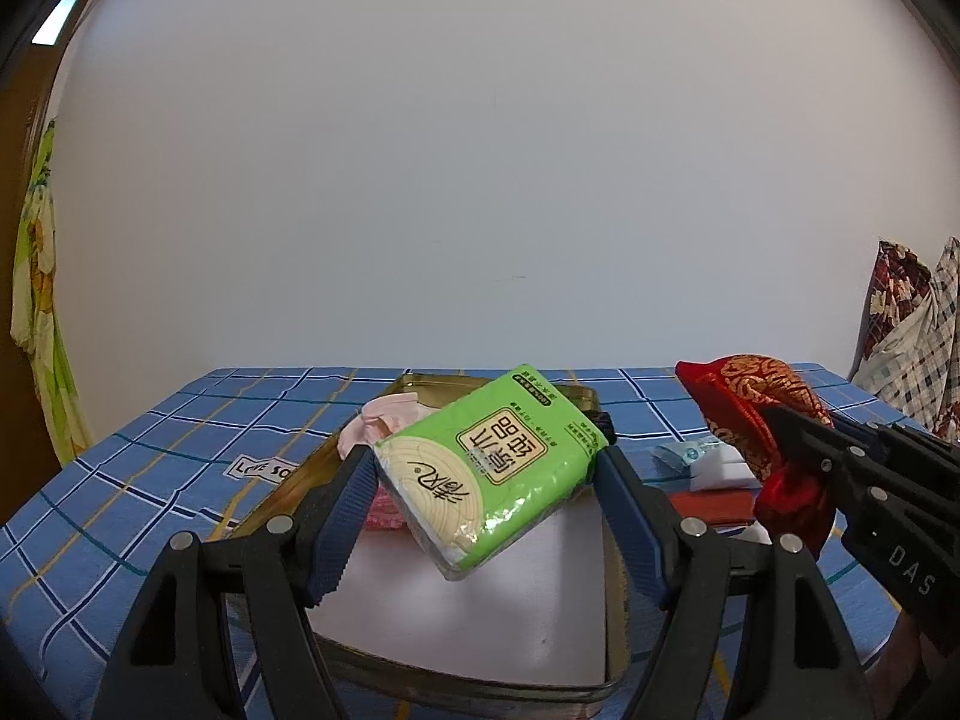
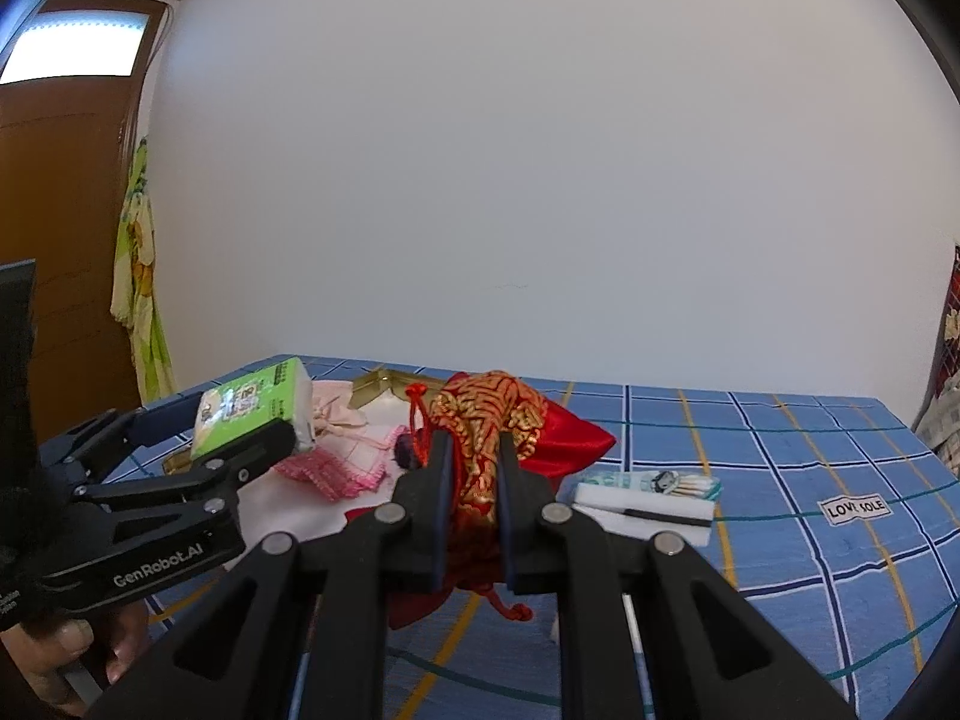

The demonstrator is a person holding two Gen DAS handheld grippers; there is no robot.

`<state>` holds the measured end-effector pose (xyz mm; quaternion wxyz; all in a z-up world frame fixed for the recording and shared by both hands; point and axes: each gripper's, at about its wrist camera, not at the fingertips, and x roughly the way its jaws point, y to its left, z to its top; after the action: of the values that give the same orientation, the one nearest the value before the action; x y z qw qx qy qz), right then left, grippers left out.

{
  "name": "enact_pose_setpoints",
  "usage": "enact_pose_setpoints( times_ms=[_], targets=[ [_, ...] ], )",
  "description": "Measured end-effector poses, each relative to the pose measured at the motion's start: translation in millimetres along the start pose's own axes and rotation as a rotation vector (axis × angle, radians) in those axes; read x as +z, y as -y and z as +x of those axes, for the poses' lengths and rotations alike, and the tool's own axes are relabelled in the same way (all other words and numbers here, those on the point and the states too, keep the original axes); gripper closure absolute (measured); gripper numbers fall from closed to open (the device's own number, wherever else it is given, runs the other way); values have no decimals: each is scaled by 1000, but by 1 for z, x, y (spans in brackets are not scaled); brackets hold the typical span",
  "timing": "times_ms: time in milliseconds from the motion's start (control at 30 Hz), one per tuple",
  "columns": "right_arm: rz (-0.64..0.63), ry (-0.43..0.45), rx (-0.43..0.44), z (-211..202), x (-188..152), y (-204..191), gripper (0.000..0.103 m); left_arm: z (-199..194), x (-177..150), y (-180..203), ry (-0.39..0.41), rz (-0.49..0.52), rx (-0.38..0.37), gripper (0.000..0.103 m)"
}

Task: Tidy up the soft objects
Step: 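Carry the tissue pack with the left tool while the right tool carries the red pouch to the tray, then lower the tissue pack and red pouch into the tray and open both tools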

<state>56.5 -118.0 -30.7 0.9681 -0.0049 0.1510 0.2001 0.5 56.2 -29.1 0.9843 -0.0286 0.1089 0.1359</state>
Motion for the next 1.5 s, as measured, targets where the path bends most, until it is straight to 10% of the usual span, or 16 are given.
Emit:
enact_pose_setpoints(
  times_ms=[1000, 1100, 1167, 1233, 1500],
  targets=[
    [-92, -150, 143, 63, 12, -64, 88, 16, 21, -49, -148, -49, 83, 26],
    [-92, -154, 150, 67, 8, -68, 74, 16, 18, -52, -167, -57, 84, 25],
    [-85, -146, 150, 66, 10, -69, 34, 14, 16, -55, -176, -69, 69, 17],
    [-75, -99, 125, 57, 11, -66, 21, 12, 13, -59, -171, -73, 72, 14],
    [-61, -97, 50, 30, 8, -43, 11, 16, 7, -56, -175, -69, 35, 14]
  ],
)
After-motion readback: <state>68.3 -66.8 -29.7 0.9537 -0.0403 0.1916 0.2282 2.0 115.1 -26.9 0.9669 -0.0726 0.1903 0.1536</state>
